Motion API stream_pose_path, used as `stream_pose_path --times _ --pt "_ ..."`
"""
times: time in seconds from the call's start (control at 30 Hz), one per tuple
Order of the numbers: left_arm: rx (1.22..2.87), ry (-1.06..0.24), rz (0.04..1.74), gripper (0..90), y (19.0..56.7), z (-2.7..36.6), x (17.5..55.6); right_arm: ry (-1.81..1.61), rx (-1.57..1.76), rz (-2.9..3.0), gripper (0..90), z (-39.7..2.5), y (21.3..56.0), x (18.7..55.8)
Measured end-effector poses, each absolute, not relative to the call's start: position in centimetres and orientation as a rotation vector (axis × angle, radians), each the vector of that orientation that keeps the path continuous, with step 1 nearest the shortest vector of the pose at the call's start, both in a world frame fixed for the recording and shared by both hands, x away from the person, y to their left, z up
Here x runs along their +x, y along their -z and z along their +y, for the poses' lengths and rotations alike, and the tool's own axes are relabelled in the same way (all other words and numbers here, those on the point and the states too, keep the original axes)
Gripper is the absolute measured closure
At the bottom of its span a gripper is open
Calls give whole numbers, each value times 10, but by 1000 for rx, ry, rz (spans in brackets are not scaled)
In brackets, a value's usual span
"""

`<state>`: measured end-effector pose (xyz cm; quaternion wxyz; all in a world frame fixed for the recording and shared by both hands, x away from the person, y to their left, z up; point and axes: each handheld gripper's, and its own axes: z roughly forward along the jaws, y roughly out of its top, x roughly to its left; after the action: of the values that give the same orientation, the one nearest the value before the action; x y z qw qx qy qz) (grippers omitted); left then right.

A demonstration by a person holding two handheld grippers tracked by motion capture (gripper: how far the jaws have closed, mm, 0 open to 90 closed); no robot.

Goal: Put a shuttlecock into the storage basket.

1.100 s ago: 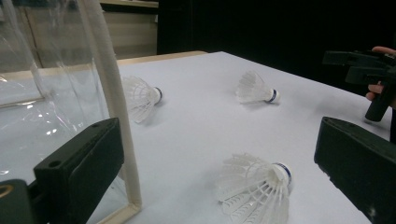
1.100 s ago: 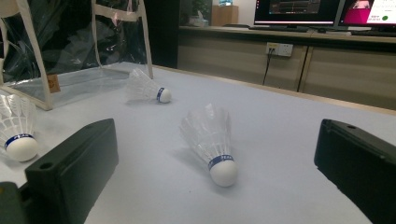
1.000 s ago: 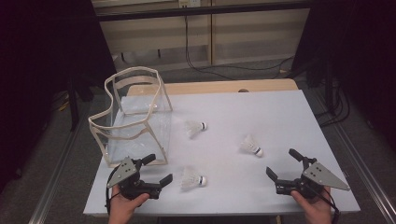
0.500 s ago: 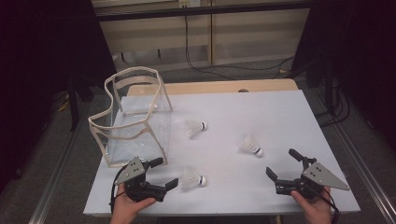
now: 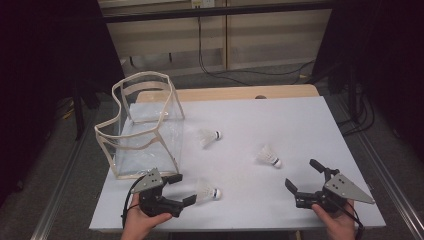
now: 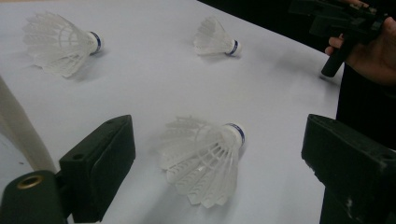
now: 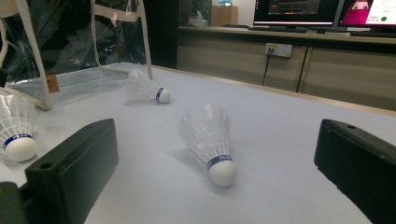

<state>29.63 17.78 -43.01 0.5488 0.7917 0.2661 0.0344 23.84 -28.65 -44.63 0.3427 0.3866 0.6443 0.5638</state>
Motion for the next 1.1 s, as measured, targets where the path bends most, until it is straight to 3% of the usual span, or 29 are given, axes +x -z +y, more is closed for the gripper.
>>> stream_pose_path --times 0.73,1.1 --pt "2020 11 580 319 437 162 297 -1462 1002 1682 0 -286 446 239" --pt "2051 11 544 365 441 157 297 -1463 1000 1679 0 -286 446 239"
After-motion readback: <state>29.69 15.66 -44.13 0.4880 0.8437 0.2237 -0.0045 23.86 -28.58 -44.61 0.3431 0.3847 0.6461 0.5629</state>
